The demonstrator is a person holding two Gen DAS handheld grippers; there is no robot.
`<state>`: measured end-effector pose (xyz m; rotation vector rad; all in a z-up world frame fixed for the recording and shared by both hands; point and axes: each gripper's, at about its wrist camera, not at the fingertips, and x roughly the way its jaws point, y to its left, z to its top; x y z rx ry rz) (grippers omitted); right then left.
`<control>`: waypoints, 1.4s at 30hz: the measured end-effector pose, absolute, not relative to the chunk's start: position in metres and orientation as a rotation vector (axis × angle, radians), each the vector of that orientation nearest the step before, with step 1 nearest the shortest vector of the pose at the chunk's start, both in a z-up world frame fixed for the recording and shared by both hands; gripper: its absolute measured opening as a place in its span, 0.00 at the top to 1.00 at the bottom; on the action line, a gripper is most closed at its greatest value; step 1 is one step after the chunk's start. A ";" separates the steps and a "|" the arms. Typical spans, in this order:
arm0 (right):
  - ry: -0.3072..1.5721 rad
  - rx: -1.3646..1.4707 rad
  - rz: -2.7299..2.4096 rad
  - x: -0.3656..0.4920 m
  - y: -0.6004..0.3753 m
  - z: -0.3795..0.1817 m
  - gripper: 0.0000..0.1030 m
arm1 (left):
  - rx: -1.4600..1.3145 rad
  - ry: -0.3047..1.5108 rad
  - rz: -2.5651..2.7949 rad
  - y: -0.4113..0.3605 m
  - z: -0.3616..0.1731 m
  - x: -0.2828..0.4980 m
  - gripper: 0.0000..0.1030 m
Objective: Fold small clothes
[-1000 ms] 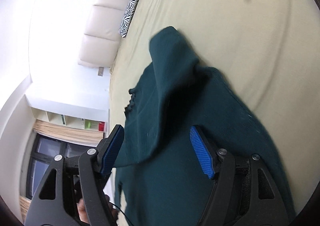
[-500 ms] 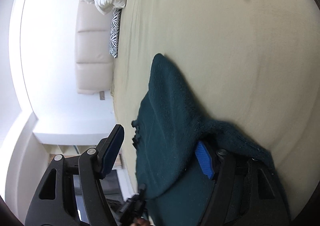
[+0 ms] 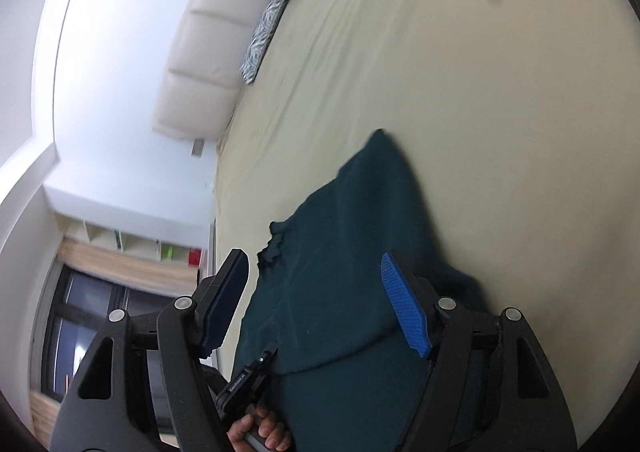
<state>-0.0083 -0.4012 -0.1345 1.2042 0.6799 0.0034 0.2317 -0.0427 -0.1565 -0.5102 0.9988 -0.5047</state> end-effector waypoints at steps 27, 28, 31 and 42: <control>0.748 1.071 0.055 -0.036 -0.375 -0.139 0.32 | -0.513 0.999 -0.505 -0.038 -0.146 0.227 0.78; 0.723 1.042 0.050 -0.044 -0.368 -0.127 0.32 | -0.518 0.982 -0.488 -0.031 -0.136 0.220 0.57; 0.644 0.879 0.034 -0.070 -0.336 -0.081 0.32 | -0.587 0.878 -0.432 0.013 -0.100 0.186 0.27; 0.319 0.482 0.019 -0.085 -0.194 0.041 0.00 | -1.170 0.680 -0.032 0.268 -0.135 0.076 0.31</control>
